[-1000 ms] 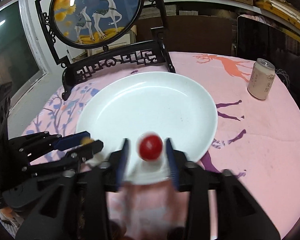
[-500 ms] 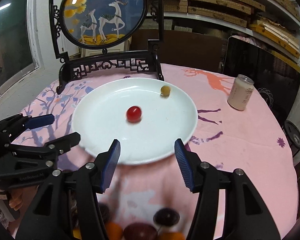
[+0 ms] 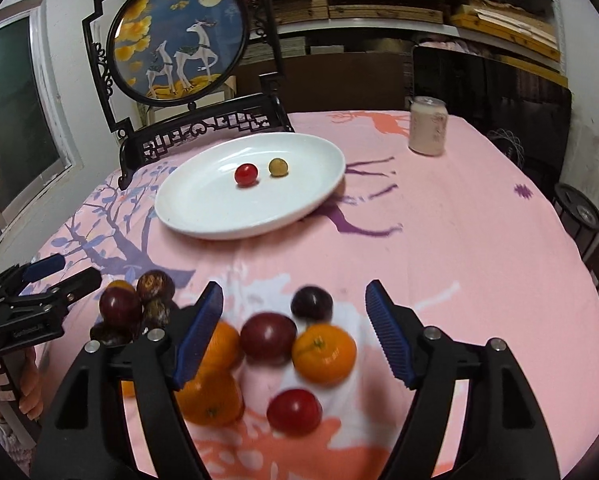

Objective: Organize fruits
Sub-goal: 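Move both tools back to the fruit cluster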

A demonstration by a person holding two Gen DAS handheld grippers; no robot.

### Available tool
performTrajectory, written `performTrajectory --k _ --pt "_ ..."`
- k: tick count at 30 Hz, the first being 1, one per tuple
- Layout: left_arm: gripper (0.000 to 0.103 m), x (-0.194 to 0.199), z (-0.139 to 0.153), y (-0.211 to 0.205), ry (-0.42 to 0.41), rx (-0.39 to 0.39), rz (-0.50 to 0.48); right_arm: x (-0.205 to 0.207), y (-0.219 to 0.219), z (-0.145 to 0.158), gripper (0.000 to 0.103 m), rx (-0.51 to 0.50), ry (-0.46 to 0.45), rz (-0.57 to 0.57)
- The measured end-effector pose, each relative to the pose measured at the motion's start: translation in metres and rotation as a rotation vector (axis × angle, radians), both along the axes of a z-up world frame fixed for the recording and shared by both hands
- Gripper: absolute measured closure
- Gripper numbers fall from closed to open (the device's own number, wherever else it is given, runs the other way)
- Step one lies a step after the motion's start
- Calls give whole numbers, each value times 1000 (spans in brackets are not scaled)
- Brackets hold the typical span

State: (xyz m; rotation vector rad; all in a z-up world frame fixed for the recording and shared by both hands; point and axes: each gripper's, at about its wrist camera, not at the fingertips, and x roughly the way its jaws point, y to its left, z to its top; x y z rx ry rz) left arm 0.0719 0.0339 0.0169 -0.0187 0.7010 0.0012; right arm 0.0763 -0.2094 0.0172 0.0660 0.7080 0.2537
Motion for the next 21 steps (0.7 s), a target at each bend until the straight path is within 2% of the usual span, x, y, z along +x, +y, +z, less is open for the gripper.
performTrajectory --k 3,4,5,6,7,10,14,21 --pt "6 -8 -4 0 9 3 -2 -3 -3 -1 29 7 8 -7" --pt "6 -9 -5 0 12 3 -3 -4 -5 -1 25 12 13 -8" --pt "6 -10 -6 -1 16 3 -5 -5 -7 -2 21 23 17 -7" --pt "6 -10 -6 -1 20 3 -7 -7 -9 -2 10 39 22 -3" --pt "6 -10 -7 -2 25 4 -9 -10 -13 -1 4 66 23 5" --pt "6 -10 -7 -3 32 3 -20 -14 -16 2 4 102 16 19" --pt "6 -13 -6 -9 27 7 -51 -9 -14 -2 4 86 56 18" --pt "6 -19 -16 -21 69 62 -92 -8 -17 -3 4 102 72 14"
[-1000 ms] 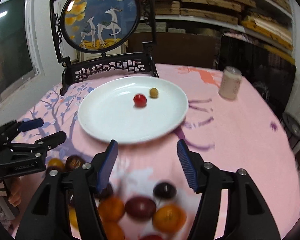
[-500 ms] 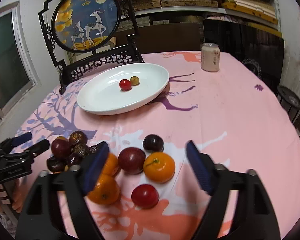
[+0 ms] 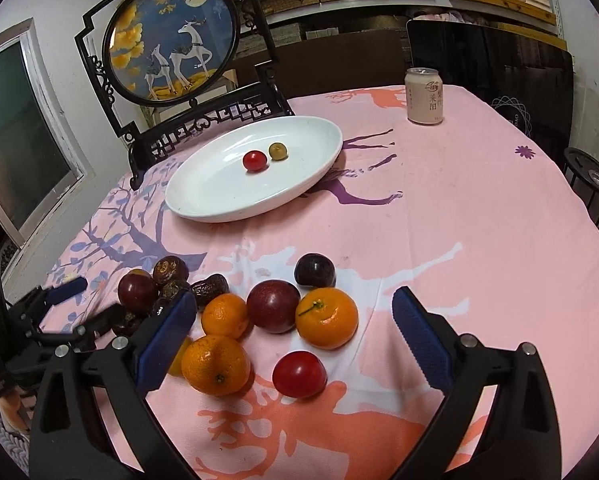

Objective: Organize fruits
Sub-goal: 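Move both tools back to the fruit cluster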

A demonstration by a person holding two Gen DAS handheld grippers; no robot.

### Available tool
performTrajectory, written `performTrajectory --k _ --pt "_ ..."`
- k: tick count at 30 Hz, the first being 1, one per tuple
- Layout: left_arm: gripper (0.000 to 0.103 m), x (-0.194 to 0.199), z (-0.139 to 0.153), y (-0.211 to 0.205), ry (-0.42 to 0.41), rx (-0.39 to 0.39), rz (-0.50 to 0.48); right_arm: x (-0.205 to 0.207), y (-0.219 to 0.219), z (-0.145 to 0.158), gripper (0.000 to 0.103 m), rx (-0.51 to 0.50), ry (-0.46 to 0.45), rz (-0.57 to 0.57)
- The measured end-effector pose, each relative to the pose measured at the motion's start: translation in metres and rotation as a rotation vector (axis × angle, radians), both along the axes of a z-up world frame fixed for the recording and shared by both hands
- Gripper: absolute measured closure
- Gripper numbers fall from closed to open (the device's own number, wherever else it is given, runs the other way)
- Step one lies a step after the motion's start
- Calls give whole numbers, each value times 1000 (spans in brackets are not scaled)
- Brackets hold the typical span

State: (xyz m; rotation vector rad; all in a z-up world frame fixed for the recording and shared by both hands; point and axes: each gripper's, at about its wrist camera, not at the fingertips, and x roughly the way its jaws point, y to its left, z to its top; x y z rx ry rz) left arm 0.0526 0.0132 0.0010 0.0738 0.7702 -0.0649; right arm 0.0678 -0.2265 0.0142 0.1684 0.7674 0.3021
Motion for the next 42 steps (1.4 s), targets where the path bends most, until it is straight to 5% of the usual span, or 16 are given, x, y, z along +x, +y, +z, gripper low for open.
performTrajectory --k 4,8,14,16,23,33,38,42 --pt "2 -10 -6 -4 1 29 -8 1 0 -2 4 8 18 1" --pt "2 -3 -9 10 42 -28 9 1 0 -1 4 12 18 2" --pt "2 -10 -3 46 0 -46 174 0 -5 0 4 44 22 -6" --pt "2 -13 -3 48 2 -74 161 -1 -6 2 4 57 19 1" --pt "2 -16 -4 13 -12 47 36 -7 0 5 4 66 10 33" --pt "3 -9 -11 15 42 0 -2 -2 2 -3 4 43 35 21" --pt "19 -9 -12 15 53 -30 -20 0 2 -5 4 31 42 12" --pt "21 -9 -14 8 57 -18 -48 -1 1 -4 4 40 39 17"
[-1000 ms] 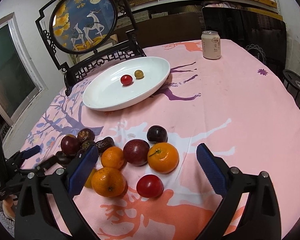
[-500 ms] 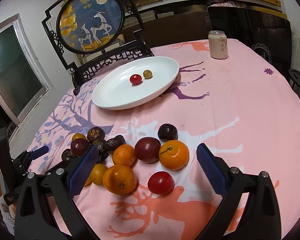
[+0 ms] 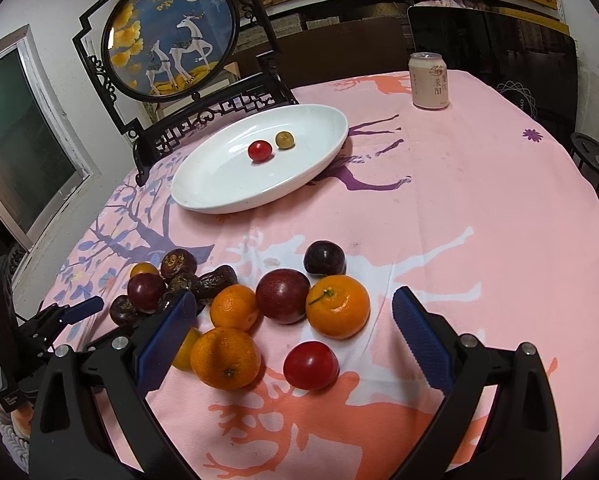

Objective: Organize fruits
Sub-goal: 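Move both tools back to the fruit cluster, then grasp a dark plum with the left tool while the right tool grasps a red cherry tomato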

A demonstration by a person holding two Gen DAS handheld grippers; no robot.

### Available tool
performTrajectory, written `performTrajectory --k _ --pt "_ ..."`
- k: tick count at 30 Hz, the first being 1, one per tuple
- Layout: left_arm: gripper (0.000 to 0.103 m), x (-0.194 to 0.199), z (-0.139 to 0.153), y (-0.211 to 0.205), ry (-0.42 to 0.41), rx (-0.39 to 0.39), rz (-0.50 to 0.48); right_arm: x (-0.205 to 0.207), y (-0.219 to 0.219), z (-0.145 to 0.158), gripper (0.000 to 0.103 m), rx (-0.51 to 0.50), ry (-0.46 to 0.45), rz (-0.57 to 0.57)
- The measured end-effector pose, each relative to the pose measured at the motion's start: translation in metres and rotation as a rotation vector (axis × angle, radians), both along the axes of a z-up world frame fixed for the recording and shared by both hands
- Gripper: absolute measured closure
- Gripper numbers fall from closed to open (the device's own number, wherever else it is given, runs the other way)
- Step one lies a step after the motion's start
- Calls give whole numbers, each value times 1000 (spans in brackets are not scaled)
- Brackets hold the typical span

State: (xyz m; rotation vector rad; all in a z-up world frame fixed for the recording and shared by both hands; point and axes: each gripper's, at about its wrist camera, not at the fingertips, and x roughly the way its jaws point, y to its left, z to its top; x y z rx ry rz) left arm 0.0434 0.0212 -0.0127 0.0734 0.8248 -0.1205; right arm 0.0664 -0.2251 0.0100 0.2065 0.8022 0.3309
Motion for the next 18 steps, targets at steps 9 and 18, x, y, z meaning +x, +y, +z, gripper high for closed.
performTrajectory --k 9,18 --pt "22 14 -2 -3 0 29 20 -4 2 4 4 9 -18 10" --pt "60 14 -2 -12 6 14 -64 -5 5 4 4 19 -14 42"
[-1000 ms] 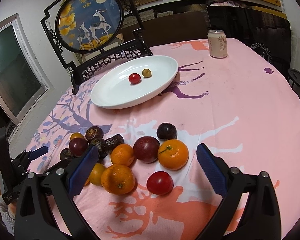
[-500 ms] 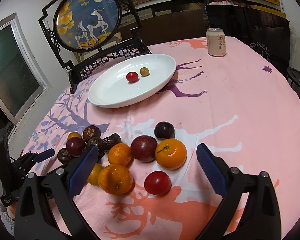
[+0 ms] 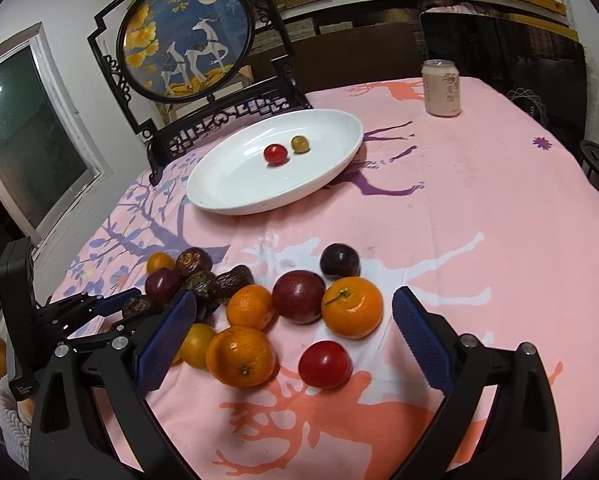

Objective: Organize fruits
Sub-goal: 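Grasp a dark plum with the left tool while the right tool grasps a red cherry tomato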

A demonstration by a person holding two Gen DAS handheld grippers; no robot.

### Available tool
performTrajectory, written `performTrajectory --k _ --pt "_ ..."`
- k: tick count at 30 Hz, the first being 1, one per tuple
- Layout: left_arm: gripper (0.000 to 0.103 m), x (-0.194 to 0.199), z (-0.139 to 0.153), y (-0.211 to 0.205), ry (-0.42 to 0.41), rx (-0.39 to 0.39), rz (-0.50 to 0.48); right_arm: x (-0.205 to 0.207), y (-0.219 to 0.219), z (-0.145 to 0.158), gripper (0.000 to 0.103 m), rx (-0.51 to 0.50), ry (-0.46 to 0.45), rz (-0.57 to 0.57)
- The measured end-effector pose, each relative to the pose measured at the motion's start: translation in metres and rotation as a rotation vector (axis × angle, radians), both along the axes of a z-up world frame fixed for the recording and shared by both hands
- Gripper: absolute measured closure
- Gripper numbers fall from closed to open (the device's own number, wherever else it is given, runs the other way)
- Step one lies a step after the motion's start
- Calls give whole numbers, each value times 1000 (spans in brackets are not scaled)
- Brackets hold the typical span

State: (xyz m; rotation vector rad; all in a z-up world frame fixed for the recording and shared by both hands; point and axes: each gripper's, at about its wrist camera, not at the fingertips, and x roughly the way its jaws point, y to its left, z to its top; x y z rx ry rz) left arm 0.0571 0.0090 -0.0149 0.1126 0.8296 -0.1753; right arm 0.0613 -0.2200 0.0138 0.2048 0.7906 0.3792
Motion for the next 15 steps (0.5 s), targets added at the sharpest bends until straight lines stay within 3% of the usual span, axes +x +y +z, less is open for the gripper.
performTrajectory --k 5,9,15 --pt "60 -2 4 13 -11 -49 50 1 -7 -10 6 47 63 22" --pt "60 -1 3 14 -2 -43 56 3 -18 -19 31 97 123 25" --pt "60 0 2 13 6 -41 49 -9 -27 -29 41 115 157 21"
